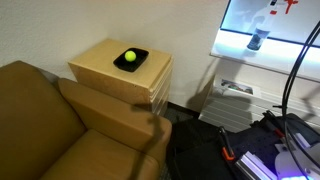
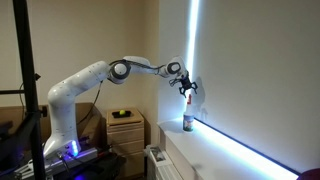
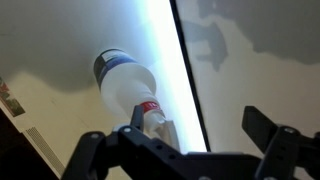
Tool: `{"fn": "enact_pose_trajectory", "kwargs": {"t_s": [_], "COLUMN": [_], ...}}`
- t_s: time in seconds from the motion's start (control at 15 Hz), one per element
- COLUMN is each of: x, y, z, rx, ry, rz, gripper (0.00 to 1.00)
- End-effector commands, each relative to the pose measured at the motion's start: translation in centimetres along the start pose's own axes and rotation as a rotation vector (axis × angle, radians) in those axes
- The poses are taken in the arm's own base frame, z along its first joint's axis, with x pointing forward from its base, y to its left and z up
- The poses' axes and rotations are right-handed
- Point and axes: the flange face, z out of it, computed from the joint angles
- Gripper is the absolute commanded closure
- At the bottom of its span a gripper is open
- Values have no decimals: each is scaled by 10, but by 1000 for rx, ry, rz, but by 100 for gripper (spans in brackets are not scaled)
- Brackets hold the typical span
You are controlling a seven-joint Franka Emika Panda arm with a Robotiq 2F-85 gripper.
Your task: Move the spray bottle from the windowsill to the nightstand
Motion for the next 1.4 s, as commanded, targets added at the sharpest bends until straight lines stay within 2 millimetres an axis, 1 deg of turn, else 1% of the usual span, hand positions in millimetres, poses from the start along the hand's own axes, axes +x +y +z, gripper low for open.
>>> {"fn": "enact_pose_trajectory", "kwargs": {"t_s": [0.0, 0.13, 0.2, 0.4, 0.47, 0.6, 0.67, 0.73, 0.8, 0.87, 1.07, 1.13, 1.2, 1.27, 1.33], "x": [1, 0, 6, 40, 64, 88, 68, 83, 92, 95, 69, 49, 37, 60, 50], "y": [-2, -1, 1, -8, -17, -23, -18, -23, -26, -28, -15, -7, -1, -12, -6], "z": [-5, -2, -3, -16, -27, -37, -22, -29, -33, -35, -18, -8, 1, -14, -7], "rx": [9, 5, -51, -136, -159, -189, -148, -160, -164, -165, -195, -193, -181, -189, -193], "ry": [1, 2, -6, -9, -12, 13, 31, 32, 30, 27, -7, -5, 5, 8, 12], "rz": [9, 6, 7, 66, 72, 110, 94, 109, 118, 122, 102, 92, 90, 93, 85], "gripper": [0, 0, 0, 0, 0, 0, 0, 0, 0, 0, 0, 0, 0, 0, 0]}}
